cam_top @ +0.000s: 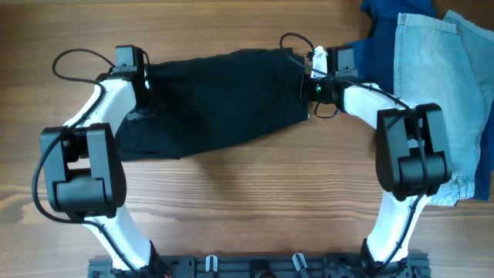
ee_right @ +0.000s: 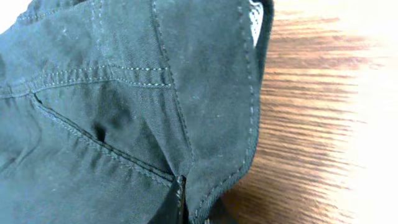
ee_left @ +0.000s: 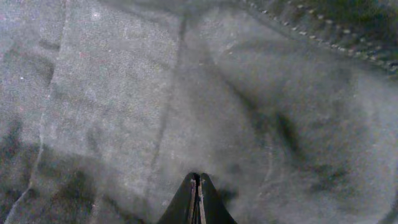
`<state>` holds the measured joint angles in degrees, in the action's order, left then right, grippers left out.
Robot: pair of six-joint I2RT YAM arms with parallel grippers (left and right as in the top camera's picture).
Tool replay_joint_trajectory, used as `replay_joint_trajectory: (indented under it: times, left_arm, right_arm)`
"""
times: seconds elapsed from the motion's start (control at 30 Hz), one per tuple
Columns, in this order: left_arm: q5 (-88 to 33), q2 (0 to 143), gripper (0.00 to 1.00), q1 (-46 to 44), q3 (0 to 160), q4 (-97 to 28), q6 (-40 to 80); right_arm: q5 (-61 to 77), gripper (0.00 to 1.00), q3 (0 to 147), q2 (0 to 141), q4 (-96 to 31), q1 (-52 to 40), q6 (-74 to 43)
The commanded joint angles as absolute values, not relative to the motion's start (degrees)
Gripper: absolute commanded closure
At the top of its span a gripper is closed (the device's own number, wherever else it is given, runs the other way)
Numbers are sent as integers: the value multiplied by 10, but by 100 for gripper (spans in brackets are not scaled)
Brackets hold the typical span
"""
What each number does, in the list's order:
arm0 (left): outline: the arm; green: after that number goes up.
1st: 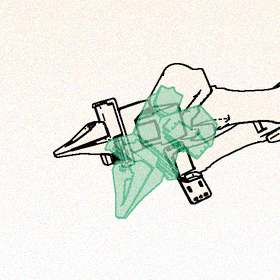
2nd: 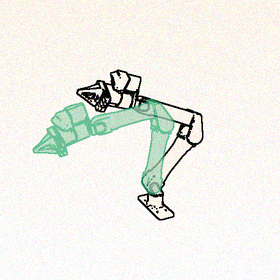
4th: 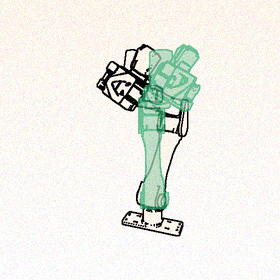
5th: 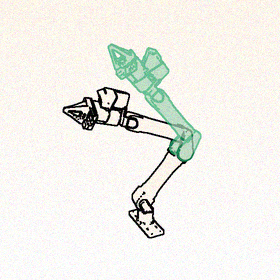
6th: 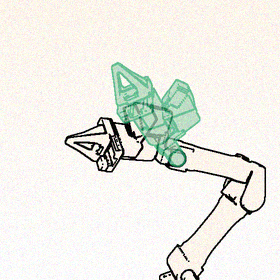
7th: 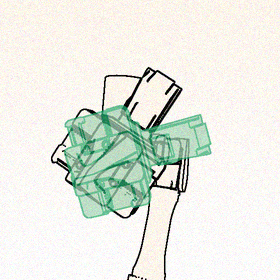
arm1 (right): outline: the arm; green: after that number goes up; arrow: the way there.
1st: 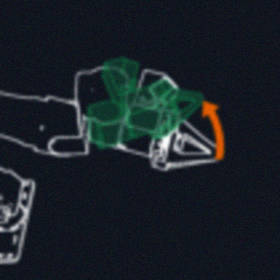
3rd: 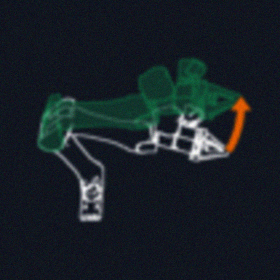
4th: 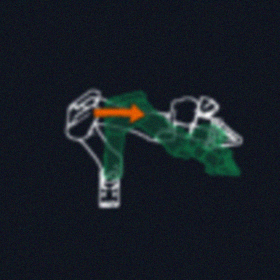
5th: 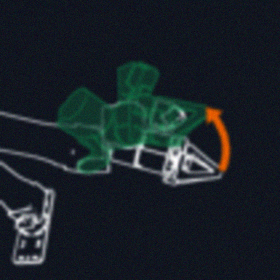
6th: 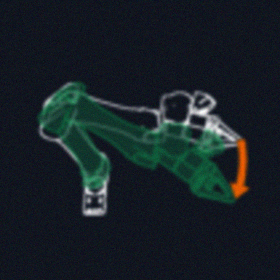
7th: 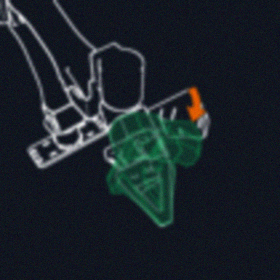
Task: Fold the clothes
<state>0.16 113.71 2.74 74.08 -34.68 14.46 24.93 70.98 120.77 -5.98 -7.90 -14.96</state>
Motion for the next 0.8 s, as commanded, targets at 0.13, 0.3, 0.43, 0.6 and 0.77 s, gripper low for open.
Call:
replay_joint_trajectory:
  times: [0.13, 0.3, 0.43, 0.6, 0.77]
  left_arm:
    - [7, 1145, 96, 29, 738, -379, 140]
    - [-33, 1145, 96, -10, 738, -382, 135]
    - [-249, 1136, 96, -6, 740, -375, 4]
    - [-277, 1145, 96, 56, 738, -382, -29]
    - [-276, 1172, 96, 76, 738, -380, -39]
  right_arm:
    - [267, 96, 701, 1110, -178, 28, -73]
    - [271, 96, 701, 1068, -244, 44, -43]
    - [270, 96, 701, 1068, -261, 45, -33]
    - [271, 96, 701, 1068, -269, 45, -32]
    - [278, 96, 701, 1068, -271, 45, -32]
